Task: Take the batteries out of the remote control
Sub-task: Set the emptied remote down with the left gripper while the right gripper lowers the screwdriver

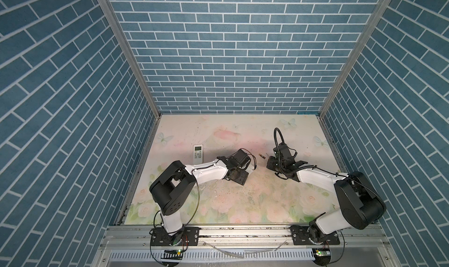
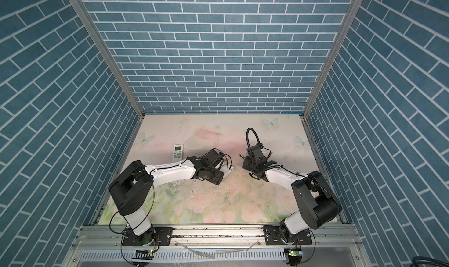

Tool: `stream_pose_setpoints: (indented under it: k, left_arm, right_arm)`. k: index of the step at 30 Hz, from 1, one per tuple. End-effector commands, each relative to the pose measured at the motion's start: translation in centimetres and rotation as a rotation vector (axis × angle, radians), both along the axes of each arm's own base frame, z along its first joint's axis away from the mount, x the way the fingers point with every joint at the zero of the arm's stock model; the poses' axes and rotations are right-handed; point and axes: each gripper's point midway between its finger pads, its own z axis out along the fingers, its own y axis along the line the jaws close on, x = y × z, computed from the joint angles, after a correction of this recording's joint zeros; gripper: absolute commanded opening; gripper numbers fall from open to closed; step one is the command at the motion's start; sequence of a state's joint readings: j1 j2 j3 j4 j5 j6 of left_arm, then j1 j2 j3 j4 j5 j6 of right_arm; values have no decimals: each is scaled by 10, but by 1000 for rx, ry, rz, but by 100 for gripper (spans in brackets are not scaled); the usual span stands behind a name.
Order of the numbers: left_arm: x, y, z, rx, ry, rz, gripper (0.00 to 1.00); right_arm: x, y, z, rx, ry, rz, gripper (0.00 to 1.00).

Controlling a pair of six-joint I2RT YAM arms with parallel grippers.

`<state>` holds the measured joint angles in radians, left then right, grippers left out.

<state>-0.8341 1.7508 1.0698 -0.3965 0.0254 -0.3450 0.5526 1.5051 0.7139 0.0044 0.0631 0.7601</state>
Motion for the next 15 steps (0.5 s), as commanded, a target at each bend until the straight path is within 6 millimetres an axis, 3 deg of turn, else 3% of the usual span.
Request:
stream_pose_setpoints:
  k: [1,8,15]
  left_arm:
    - [-5,10,10,-13,19,34,73]
    - [6,38,59,-89,-24,142,74]
    - [24,100,97,-103,-51,315,77]
  right_arm:
    - [-32,-17,-29,-107,158,34,24]
    - [-39,-27,-37,-173,202,35,36]
    - [-38,-33,-42,-242,232,59,38]
